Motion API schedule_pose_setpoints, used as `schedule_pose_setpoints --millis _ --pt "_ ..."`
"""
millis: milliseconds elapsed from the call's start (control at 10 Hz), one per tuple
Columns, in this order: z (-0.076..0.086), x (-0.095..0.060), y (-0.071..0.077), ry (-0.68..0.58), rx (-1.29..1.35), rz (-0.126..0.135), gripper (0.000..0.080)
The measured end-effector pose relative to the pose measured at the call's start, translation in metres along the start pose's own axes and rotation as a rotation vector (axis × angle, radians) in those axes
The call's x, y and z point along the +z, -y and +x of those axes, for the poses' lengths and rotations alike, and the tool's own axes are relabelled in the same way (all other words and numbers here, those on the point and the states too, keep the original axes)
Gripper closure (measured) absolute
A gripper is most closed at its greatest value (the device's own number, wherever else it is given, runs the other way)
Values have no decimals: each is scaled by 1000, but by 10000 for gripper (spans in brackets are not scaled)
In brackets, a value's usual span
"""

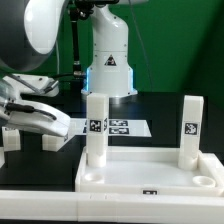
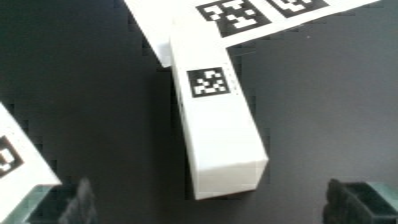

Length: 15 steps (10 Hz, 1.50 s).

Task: Assemble desk

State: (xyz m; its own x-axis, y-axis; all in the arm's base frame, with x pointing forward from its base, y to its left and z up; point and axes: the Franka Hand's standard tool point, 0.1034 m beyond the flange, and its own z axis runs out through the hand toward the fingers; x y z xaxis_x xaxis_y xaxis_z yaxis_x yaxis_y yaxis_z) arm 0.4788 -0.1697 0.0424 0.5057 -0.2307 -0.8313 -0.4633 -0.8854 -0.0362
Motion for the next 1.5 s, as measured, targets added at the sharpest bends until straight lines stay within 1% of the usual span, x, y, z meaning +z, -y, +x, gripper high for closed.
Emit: schedule_pose_setpoints --millis 100,500,600,700,800,900,1000,1100,1300,1400,1500 --pt "1 2 0 -7 -23 1 151" --pt "5 0 0 -25 -22 -4 151" --pt "7 1 5 -51 -61 -11 151" --pt "2 5 8 -40 -67 -9 151" --pt "2 8 3 -11 -56 -4 151" --pt "5 8 2 -20 -55 -5 151" --pt "2 11 3 3 -55 -3 151" --pt "-3 22 0 89 -47 3 151" --pt "-2 28 -1 202 -27 -2 151" --pt "1 30 0 215 -23 -8 151" --pt "4 28 3 190 -27 -17 151"
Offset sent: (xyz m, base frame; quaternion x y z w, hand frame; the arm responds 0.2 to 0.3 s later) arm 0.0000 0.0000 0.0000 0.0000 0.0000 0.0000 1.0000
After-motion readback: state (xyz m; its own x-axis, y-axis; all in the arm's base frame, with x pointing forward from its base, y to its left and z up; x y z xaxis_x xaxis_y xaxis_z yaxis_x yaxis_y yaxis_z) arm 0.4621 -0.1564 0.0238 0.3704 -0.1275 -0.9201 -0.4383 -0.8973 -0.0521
